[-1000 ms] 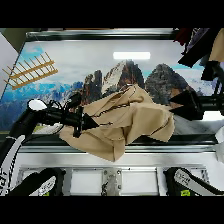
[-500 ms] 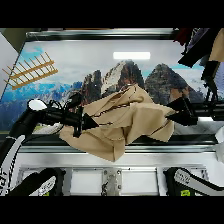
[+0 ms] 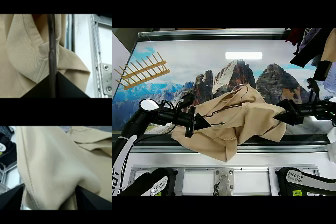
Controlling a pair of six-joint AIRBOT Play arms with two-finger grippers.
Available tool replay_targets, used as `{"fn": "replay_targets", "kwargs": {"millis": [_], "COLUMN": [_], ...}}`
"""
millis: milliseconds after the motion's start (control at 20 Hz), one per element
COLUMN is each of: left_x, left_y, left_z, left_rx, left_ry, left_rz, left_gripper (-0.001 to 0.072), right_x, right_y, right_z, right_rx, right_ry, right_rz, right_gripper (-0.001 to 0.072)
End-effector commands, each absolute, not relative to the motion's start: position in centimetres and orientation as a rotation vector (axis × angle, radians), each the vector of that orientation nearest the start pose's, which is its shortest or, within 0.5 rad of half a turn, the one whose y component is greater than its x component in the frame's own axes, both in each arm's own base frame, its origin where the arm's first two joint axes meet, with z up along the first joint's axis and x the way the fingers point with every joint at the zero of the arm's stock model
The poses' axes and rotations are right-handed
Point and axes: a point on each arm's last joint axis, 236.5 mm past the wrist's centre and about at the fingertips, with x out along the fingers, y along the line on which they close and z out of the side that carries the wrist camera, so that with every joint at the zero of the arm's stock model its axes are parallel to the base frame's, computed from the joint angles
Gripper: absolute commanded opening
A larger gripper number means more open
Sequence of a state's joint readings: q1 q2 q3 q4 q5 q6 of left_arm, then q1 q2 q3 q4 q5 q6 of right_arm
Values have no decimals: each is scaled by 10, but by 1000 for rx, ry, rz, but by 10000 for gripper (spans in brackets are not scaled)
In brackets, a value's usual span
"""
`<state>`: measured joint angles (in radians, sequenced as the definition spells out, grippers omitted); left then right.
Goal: Fold the clothes and pants, and hang the long-sleeved shirts on hangers.
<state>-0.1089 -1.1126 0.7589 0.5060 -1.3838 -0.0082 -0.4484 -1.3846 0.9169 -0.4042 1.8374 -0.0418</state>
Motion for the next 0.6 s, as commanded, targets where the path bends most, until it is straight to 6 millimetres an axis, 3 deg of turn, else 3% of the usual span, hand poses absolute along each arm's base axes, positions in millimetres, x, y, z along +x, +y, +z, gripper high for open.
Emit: {"fn": "replay_targets", "kwargs": {"millis": [0, 300, 550], "left_x": [232, 232, 232], "left_y": [-230, -230, -230], "left_z": [48, 48, 48], "left_rx": [211, 210, 211], "left_ry": [646, 646, 646], "left_rz": [-1528, -1528, -1528], "left_gripper": [16, 16, 16], "right_x": [281, 283, 282], "right_y": [114, 132, 135], "right_z": [76, 79, 78], "right_rx": [264, 313, 316], "right_ry": [595, 571, 580], "right_rz": [1520, 1571, 1577], "right_gripper": [694, 694, 694]}}
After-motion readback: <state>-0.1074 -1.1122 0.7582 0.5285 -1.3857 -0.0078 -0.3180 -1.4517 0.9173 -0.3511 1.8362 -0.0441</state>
